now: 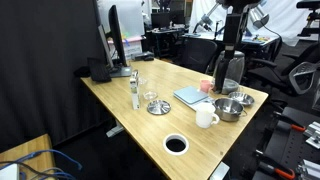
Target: Put the silver pot on the scale, pour the contents in the white mug into the silver pot, put the silver lid on the pot
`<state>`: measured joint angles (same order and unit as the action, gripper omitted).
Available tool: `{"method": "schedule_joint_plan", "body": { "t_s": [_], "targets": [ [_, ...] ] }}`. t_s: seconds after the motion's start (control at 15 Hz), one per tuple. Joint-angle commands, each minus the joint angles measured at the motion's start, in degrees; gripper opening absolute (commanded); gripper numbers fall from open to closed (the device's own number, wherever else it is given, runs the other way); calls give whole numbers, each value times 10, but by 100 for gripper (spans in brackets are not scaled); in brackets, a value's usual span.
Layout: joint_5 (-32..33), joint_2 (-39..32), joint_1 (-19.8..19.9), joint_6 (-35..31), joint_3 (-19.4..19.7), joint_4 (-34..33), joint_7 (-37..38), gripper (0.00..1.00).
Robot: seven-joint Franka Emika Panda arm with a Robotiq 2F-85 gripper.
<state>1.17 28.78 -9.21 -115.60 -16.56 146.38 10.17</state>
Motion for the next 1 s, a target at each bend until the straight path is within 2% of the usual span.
{"method": "schedule_joint_plan", "body": {
  "t_s": [0.0,0.13,0.27,0.53,0.67,0.93],
  "targets": [
    [5,-1,-9,1,8,-1,4,100],
    [5,-1,-9,1,8,-1,4,100],
    [11,-19,7,-13,-1,-10,56,100],
    [2,-58,37,-34,15,-27,139,100],
    [8,-76,62,-36,29,-30,178,100],
    [62,-82,118,-45,51,17,269,100]
  ]
}}
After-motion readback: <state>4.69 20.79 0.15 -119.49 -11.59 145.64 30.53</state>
